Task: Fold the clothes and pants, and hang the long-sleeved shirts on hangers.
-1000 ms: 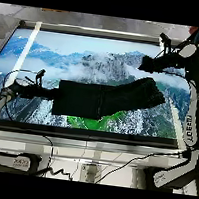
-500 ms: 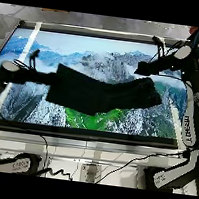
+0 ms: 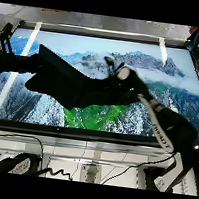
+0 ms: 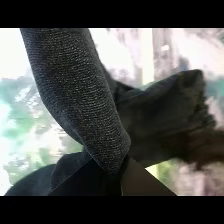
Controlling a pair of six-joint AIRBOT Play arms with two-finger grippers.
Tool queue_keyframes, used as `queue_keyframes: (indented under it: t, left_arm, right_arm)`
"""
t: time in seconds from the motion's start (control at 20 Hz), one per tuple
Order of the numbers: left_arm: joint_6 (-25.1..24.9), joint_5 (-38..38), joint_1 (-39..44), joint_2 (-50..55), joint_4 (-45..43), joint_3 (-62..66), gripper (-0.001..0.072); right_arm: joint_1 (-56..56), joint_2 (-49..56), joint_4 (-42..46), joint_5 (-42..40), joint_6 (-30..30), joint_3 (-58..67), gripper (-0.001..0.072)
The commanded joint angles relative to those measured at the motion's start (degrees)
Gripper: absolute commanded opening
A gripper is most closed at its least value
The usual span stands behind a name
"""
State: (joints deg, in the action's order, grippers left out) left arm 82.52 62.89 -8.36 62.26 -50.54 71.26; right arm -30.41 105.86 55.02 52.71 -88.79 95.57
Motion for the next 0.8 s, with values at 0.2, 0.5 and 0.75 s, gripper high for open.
queue_keyframes:
  t: [0.2, 0.5, 0.75]
  left_arm:
    - [2.34, -0.50, 1.46, -0.46, 7.45, 0.20, 0.0018]
    - [2.38, -7.10, 10.54, 0.76, 7.56, 0.15, 0.0018]
    - [5.99, -31.36, 27.26, 9.70, 8.00, 0.24, 0.0016]
  right_arm:
    - [-12.70, 8.79, -1.22, -14.01, -13.86, 8.90, 0.0015]
    - [-0.72, 6.51, 9.31, 1.20, -13.05, 9.18, 0.0017]
    - [17.70, -0.85, 12.68, 14.27, -5.88, 9.29, 0.0018]
